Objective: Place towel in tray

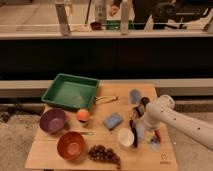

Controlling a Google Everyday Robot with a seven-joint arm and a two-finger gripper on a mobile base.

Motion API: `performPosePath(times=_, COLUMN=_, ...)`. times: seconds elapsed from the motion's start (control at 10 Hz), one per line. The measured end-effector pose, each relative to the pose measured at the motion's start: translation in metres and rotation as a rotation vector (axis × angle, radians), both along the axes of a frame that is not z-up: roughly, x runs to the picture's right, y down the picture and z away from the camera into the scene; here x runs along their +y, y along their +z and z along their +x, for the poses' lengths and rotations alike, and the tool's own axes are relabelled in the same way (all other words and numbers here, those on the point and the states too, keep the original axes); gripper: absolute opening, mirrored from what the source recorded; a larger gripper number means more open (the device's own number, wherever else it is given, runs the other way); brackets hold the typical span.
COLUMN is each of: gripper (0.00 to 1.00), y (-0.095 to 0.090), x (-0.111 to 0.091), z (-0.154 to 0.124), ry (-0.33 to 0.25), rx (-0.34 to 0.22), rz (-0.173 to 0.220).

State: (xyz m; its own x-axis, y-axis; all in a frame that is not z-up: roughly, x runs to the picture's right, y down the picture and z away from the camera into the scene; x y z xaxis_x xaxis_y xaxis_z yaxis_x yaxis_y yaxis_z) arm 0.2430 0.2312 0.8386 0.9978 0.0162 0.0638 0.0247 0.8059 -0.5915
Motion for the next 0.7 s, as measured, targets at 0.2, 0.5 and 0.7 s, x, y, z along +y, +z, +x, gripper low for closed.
performPosePath(times=0.2, gripper=0.50, y=0.0031, x=0.0014, z=0.0016, ry=0.009, rx=0.002, rz=-0.002)
performPosePath(times=0.5, gripper=0.21, y=0.0022, x=0.0002, z=0.0033, ry=0.014, rx=0.009, rz=-0.001)
performPosePath(times=0.7, gripper=0.19, y=0.0009, x=0.0004, z=0.0056, ry=0.012, rx=0.011, rz=-0.001)
